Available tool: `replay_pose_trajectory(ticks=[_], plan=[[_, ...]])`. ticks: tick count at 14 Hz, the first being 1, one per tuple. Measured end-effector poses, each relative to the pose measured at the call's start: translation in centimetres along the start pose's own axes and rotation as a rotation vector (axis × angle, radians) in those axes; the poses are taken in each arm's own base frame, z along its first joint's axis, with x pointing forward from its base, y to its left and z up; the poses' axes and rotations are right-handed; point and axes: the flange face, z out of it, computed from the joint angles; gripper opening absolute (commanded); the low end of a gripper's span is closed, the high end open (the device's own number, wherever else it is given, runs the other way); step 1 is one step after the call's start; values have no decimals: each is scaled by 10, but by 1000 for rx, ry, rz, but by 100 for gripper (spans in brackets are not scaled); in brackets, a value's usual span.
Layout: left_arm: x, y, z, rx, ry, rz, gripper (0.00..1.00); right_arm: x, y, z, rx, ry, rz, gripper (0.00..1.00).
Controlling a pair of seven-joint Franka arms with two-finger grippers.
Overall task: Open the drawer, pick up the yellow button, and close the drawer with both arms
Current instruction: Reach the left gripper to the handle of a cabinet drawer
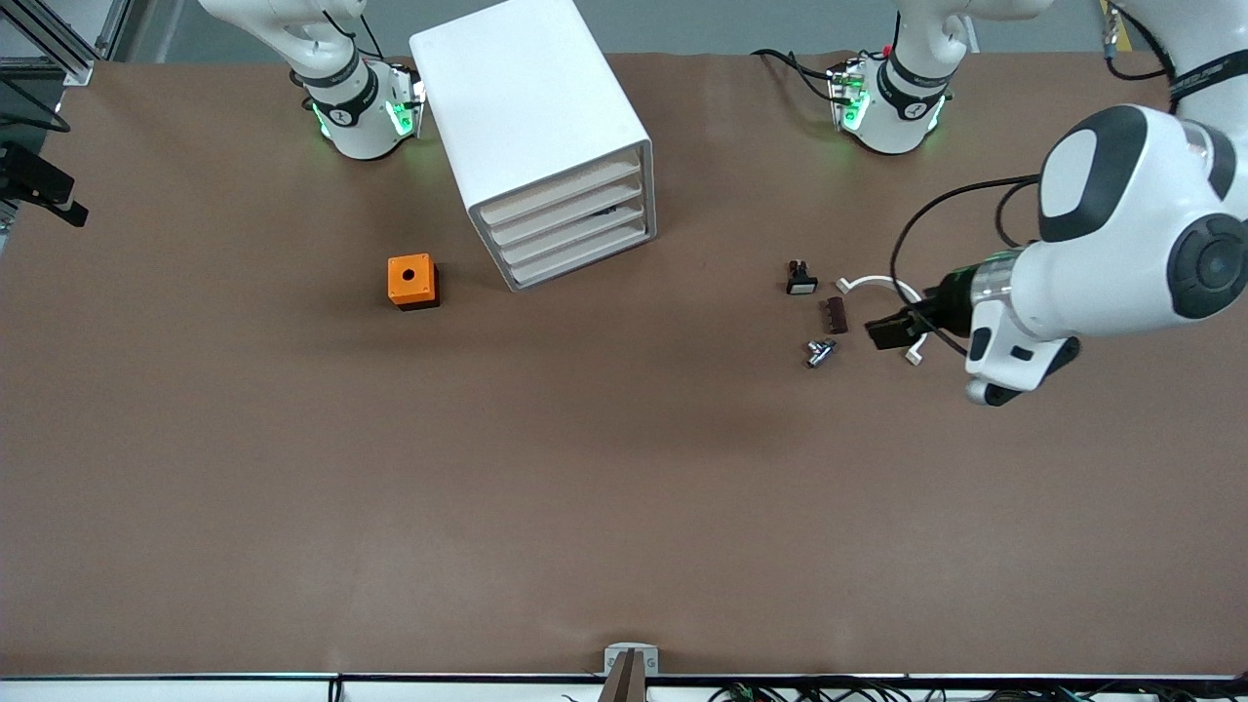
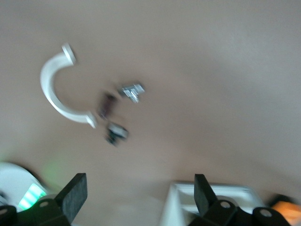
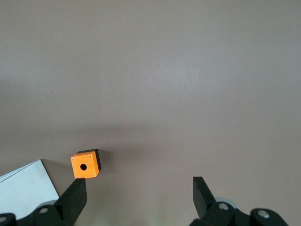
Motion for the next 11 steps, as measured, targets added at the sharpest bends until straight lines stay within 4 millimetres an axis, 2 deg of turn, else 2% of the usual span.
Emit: replay_pose_trajectory(ticks=[3, 6, 9, 11], plan=[[-11, 34, 30, -43, -165, -299, 100, 1, 0, -1, 0, -11, 0, 100], [-29, 62, 68, 20, -327, -547, 100, 3, 0, 0, 0, -26, 0, 100], [-51, 91, 116, 144, -470, -796, 100, 3, -2, 1, 1, -34, -2, 100], [-54, 101, 154, 261, -544, -936, 100, 3, -3, 1, 1, -34, -4, 100]])
